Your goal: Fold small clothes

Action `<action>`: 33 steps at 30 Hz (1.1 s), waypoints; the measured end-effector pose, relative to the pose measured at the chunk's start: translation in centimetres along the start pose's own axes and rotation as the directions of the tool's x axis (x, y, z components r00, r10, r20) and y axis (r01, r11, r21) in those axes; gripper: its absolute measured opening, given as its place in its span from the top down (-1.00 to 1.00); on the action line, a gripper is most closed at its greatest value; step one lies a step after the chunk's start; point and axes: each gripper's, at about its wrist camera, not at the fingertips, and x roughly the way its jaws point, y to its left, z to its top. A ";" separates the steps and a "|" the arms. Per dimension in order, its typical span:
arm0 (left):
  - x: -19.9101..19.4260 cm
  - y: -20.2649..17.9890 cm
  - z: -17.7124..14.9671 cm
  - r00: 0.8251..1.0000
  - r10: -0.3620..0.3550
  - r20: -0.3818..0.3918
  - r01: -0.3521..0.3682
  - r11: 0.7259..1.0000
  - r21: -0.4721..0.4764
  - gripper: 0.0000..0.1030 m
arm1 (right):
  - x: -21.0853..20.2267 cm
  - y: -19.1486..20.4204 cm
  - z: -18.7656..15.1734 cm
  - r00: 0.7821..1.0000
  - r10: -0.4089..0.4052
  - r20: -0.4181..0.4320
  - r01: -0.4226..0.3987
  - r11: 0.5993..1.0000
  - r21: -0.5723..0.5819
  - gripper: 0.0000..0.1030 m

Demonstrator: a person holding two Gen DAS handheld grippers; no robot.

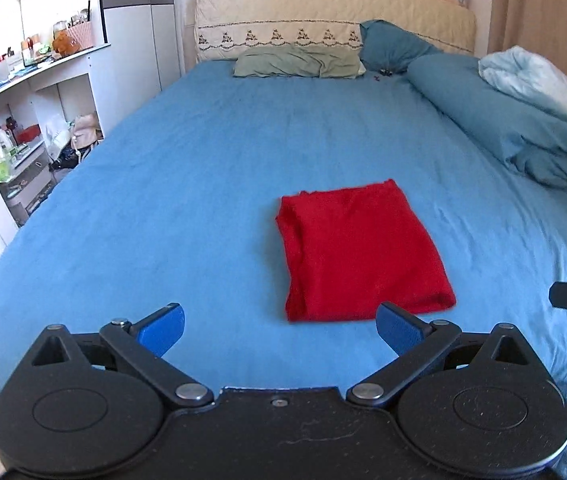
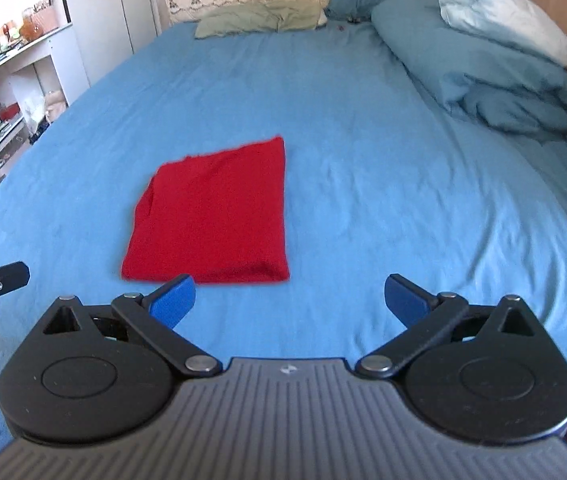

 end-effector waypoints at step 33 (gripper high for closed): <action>-2.3 -1.9 -2.4 0.998 -0.005 0.057 0.000 0.996 0.085 -1.00 | -0.7 -0.3 -4.7 0.997 -0.047 -0.053 0.046 0.999 -0.015 -1.00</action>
